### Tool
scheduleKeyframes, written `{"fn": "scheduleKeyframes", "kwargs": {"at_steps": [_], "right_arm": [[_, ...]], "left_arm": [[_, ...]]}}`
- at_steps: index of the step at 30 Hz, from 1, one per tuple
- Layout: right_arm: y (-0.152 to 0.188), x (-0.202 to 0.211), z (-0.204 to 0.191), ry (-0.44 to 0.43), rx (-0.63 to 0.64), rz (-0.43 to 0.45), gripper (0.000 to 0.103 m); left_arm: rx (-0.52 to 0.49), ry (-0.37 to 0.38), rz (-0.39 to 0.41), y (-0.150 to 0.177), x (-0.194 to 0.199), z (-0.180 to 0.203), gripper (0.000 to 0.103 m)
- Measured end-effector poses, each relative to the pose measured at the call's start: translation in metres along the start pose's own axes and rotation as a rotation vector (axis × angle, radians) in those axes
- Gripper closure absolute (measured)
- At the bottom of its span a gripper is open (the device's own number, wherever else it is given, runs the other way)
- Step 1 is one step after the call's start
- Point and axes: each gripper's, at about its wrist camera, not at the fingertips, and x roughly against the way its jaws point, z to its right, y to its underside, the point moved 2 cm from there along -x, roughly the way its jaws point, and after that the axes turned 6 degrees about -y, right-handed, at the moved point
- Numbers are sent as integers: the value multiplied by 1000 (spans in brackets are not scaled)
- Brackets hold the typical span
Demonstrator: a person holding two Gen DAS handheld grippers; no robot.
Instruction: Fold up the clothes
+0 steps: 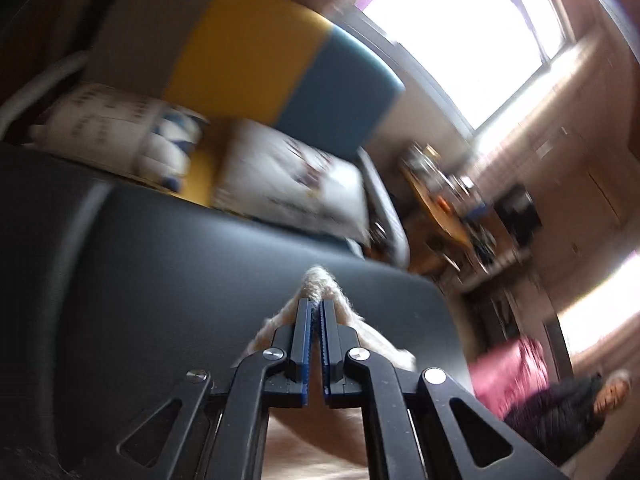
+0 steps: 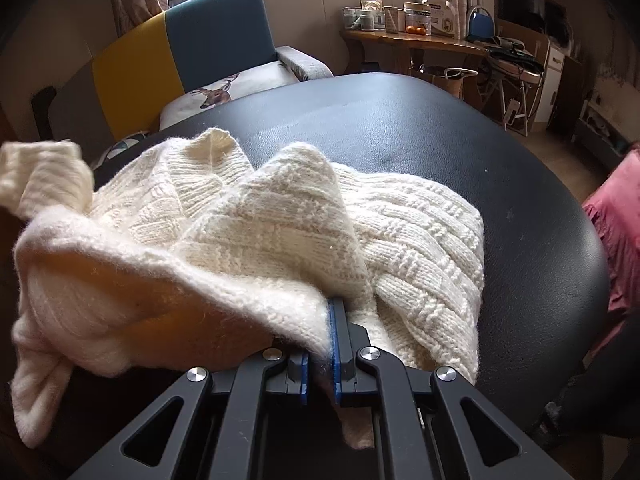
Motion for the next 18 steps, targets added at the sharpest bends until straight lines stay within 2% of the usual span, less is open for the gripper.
{"fn": "scheduleKeyframes", "kwargs": {"at_steps": [5, 11, 13, 14, 16, 18], "right_arm": [[-6, -4, -3, -16, 5, -10, 96], [-22, -20, -21, 12, 79, -46, 96], [-33, -29, -29, 4, 91, -61, 96], [-39, -36, -34, -5, 94, -68, 96], [-54, -51, -47, -21, 112, -78, 96], [-68, -66, -63, -7, 162, -84, 96]], "left_arm": [[139, -57, 116, -14, 41, -93, 100], [365, -143, 155, 9, 74, -215, 103], [416, -159, 152, 22, 83, -248, 103], [413, -167, 124, 28, 84, -258, 103], [384, -176, 72, 42, 83, -269, 103], [328, -173, 22, 55, 77, -265, 103]]}}
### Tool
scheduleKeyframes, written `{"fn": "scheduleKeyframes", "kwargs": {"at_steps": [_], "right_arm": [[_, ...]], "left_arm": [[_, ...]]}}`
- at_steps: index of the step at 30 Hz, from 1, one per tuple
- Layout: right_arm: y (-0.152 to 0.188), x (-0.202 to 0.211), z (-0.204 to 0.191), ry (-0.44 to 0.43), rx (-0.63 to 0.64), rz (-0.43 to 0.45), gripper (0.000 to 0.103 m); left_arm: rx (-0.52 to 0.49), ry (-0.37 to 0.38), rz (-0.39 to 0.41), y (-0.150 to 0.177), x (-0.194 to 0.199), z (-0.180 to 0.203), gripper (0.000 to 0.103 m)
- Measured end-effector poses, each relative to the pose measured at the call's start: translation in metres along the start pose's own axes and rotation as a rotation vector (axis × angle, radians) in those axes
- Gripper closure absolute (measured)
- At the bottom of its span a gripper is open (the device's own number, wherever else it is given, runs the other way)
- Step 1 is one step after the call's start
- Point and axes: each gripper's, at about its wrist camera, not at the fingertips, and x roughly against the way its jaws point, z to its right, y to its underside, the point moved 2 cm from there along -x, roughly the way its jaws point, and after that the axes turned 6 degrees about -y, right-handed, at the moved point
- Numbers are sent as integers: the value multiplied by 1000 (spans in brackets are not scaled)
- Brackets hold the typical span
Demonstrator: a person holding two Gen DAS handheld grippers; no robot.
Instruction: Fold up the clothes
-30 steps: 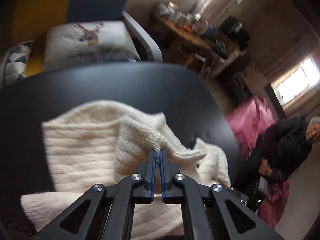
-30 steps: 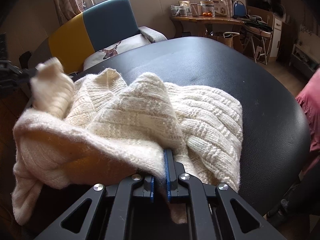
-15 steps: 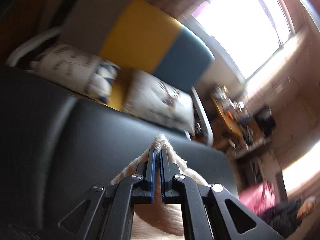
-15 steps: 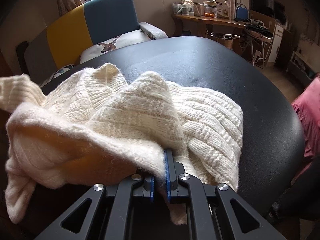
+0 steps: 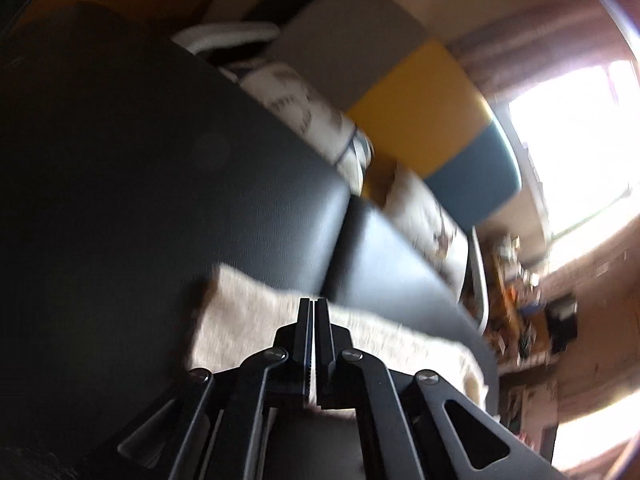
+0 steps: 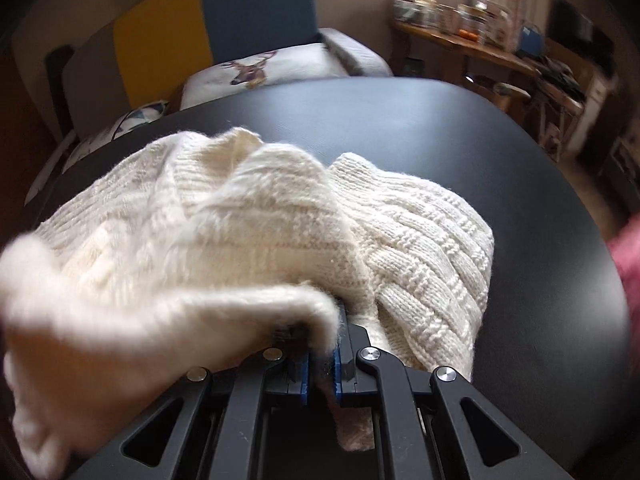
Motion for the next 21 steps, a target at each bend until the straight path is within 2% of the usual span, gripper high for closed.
{"fn": "scheduleKeyframes", "kwargs": {"at_steps": [4, 6, 8, 9, 10, 12, 14, 17, 21], "right_arm": [[-35, -26, -25, 30, 91, -17, 94], [-45, -16, -26, 34, 38, -8, 93], [-49, 13, -33, 0, -6, 52, 90], [-48, 31, -39, -29, -18, 93, 83], [-48, 49, -46, -58, -21, 132, 68], [-44, 79, -72, -112, 34, 194, 47], [-40, 95, -106, -168, 125, 211, 45], [-25, 97, -157, -276, 235, 128, 44], [-12, 82, -204, -351, 245, 43, 44]], "left_arm": [[-152, -1, -65, 31, -15, 36, 93], [-245, -37, -74, 42, -28, 61, 88], [-327, -66, -80, 52, -39, 85, 87], [-366, -79, -82, 56, -45, 98, 84], [-414, -98, -84, 59, -54, 109, 83], [-489, -139, -88, 63, -70, 128, 82], [-568, -182, -83, 65, -89, 144, 81], [-676, -290, -124, 74, -120, 156, 81], [-792, -338, -56, 85, -124, 159, 77]]}}
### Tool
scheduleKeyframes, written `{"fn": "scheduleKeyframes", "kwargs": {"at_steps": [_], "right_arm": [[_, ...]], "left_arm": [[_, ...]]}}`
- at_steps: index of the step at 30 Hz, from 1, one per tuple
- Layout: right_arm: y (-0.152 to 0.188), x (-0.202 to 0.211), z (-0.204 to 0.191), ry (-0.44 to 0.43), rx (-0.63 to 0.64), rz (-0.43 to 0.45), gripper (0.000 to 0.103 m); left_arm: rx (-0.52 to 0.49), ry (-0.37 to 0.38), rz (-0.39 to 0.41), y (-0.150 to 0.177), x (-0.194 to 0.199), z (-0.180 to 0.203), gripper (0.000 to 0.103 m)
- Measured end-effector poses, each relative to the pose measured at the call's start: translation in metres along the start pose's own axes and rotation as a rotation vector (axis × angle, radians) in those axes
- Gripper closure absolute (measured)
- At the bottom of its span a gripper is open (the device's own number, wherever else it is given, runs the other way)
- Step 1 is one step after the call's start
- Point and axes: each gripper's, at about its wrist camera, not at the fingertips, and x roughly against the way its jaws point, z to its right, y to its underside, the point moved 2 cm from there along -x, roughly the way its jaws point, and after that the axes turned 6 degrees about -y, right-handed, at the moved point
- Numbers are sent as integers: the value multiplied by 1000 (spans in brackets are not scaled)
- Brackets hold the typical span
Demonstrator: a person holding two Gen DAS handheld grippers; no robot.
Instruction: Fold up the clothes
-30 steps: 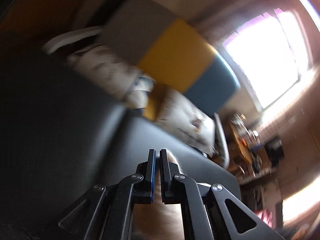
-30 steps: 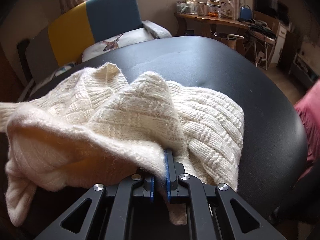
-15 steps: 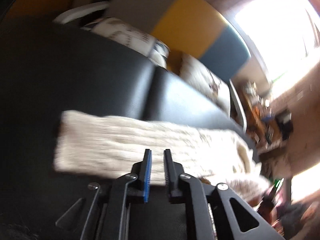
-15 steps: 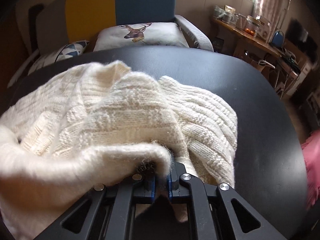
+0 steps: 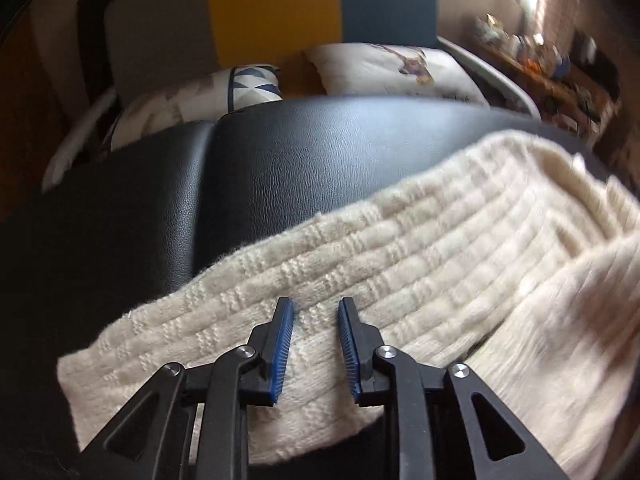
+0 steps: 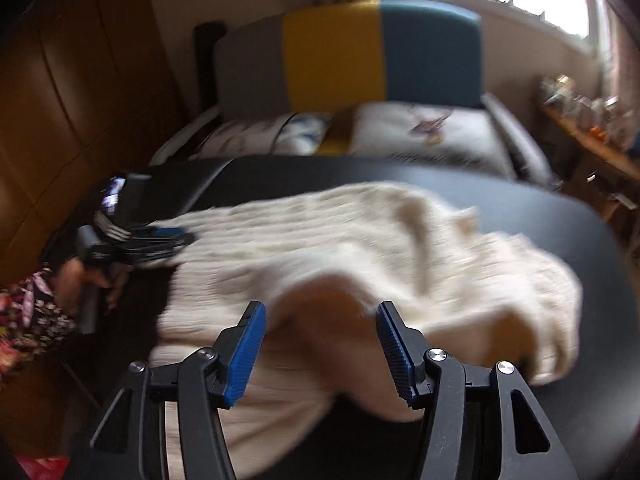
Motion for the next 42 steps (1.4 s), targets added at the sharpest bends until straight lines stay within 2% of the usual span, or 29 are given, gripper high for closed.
{"fn": "scheduleKeyframes", "kwargs": {"at_steps": [3, 6, 8, 9, 12, 16, 18, 19, 20, 23, 27, 28, 29, 31, 32, 33, 34, 36, 39, 42], "right_arm": [[4, -39, 1, 3, -121, -107, 48], [1, -61, 8, -68, -267, -48, 49], [-3, -77, 8, -137, -310, -47, 74], [-3, -86, 7, -175, -329, -71, 96], [-3, -95, 11, -225, -372, -88, 96], [-10, -57, 28, -260, -378, 18, 97], [-12, -30, 38, -259, -377, 73, 97], [-12, -15, 46, -256, -380, 97, 97], [-11, -3, 51, -249, -384, 116, 97], [-2, 37, 81, -196, -425, 194, 101], [15, 72, 134, -29, -493, 271, 101], [22, 69, 144, -58, -526, 243, 101], [28, 65, 151, -93, -550, 217, 101], [37, 51, 140, -195, -530, 171, 97], [37, 43, 125, -223, -478, 148, 97], [36, 34, 108, -250, -424, 126, 91], [34, 21, 87, -275, -367, 103, 68], [24, -5, 47, -306, -282, 57, 36], [6, -45, 8, -308, -225, 21, 36], [2, -103, -10, -223, -265, -154, 36]], "left_arm": [[-27, -58, 18, 7, 2, 1, 77], [17, -75, 13, 15, 5, -8, 77], [48, -80, 15, 22, 8, -17, 77], [62, -84, 16, 25, 9, -21, 77], [95, -92, 4, 29, 9, -37, 77], [146, -100, -18, 30, 4, -59, 75], [128, -133, -19, 27, 1, -63, 76], [96, -178, -22, 26, -2, -63, 79], [61, -220, -27, 27, -2, -63, 79], [-9, -274, -19, 27, -5, -58, 79], [-1, -304, -3, 27, -7, -56, 79], [5, -307, 2, 27, -7, -56, 82], [11, -310, 8, 27, -6, -55, 82], [21, -315, 17, 28, -3, -53, 83], [27, -314, 22, 28, 0, -51, 84], [49, -290, 37, 27, 6, -49, 86], [70, -264, 54, 26, 11, -46, 86], [103, -202, 94, 21, 23, -38, 86], [77, -129, 157, 11, 43, -12, 84], [63, -36, 176, 5, 56, 11, 84]]}}
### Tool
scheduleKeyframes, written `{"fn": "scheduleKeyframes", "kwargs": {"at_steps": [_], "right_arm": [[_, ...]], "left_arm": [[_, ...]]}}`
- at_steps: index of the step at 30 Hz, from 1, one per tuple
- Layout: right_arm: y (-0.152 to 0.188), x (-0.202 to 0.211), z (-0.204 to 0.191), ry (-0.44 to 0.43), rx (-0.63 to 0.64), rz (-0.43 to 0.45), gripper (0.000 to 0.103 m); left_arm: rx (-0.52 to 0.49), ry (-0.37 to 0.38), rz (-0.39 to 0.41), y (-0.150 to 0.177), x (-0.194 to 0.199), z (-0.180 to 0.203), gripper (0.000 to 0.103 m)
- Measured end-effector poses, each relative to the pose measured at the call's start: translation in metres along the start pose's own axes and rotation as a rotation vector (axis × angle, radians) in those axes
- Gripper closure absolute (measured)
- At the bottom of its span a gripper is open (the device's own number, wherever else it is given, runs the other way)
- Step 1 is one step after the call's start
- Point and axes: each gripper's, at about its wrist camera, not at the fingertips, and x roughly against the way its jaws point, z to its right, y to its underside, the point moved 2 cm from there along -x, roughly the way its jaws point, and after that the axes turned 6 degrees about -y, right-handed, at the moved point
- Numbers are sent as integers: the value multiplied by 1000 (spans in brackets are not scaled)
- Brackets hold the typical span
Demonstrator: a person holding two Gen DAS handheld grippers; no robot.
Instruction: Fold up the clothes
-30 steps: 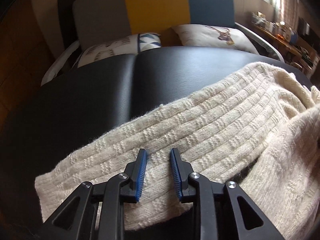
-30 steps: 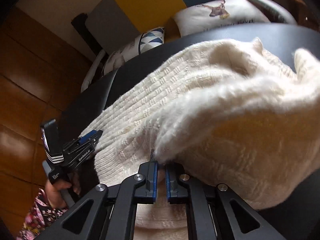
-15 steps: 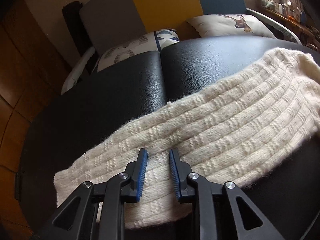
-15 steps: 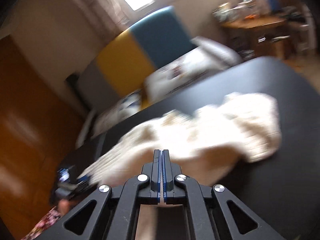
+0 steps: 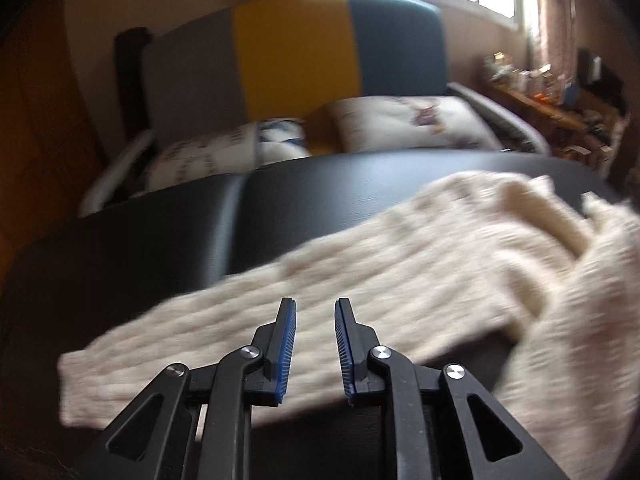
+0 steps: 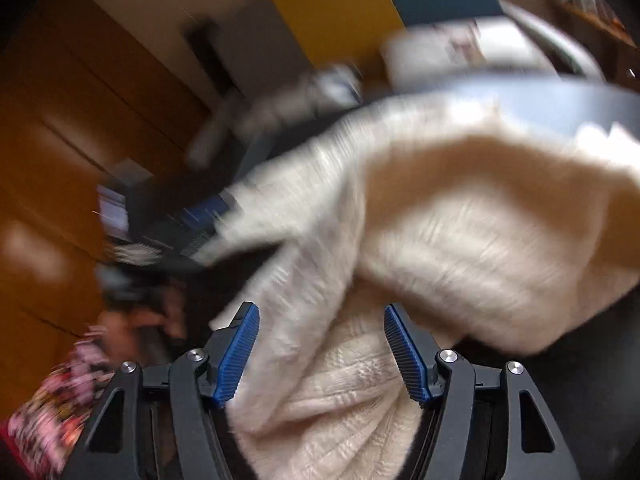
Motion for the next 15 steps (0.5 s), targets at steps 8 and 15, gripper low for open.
{"fn": "scheduleKeyframes", "kwargs": {"at_steps": [8, 15], "right_arm": [[3, 27, -11, -44, 117, 87, 96], [2, 138, 21, 39, 98, 232, 96]], "left_arm": [[-20, -22, -111, 8, -33, 12, 83], [-11, -29, -118, 7, -42, 12, 81]]}}
